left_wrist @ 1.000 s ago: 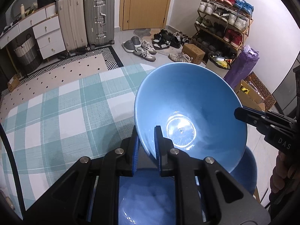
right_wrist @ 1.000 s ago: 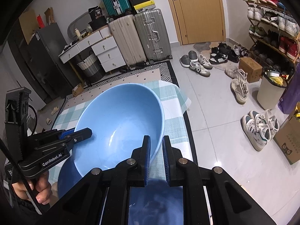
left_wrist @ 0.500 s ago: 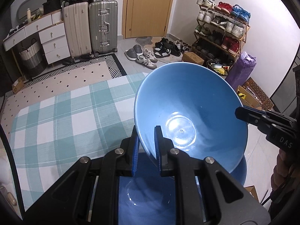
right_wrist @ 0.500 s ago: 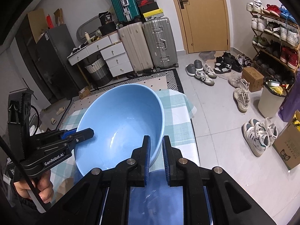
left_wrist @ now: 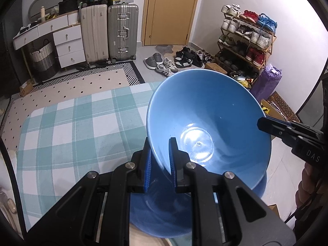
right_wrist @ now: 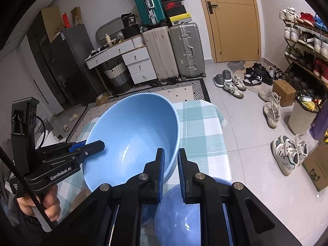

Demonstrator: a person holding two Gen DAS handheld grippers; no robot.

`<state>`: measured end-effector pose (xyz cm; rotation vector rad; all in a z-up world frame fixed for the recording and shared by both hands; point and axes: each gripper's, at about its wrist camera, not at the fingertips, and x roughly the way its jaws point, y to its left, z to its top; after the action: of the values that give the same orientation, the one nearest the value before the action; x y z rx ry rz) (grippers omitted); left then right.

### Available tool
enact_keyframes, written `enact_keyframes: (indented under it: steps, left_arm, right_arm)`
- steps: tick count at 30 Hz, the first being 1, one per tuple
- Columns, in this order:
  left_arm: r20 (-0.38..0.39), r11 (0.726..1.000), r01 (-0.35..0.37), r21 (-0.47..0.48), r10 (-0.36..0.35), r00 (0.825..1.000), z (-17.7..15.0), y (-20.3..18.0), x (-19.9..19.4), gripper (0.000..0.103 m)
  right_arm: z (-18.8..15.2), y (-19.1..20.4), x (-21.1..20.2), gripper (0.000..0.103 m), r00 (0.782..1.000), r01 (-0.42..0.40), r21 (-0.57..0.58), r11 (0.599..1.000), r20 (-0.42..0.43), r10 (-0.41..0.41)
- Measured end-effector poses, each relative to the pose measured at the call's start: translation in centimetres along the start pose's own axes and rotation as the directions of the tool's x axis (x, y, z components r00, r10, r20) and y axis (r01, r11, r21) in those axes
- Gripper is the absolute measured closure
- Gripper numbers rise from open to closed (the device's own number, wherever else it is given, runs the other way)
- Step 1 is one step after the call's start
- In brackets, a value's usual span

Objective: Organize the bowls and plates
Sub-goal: 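Lift the blue bowl with both tools and carry it over another blue bowl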

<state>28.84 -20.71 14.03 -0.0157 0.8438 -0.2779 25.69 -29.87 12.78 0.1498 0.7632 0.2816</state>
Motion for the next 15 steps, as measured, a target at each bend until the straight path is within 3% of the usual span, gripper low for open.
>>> enact_keyframes:
  steps: [15]
  left_arm:
    - [-0.002, 1.0, -0.02, 0.004, 0.02, 1.0, -3.9, 1.2, -3.2, 0.09]
  right_arm:
    - [-2.9, 2.9, -0.6, 0.09, 0.999, -0.033, -0.011, 0.999, -0.02, 0.033]
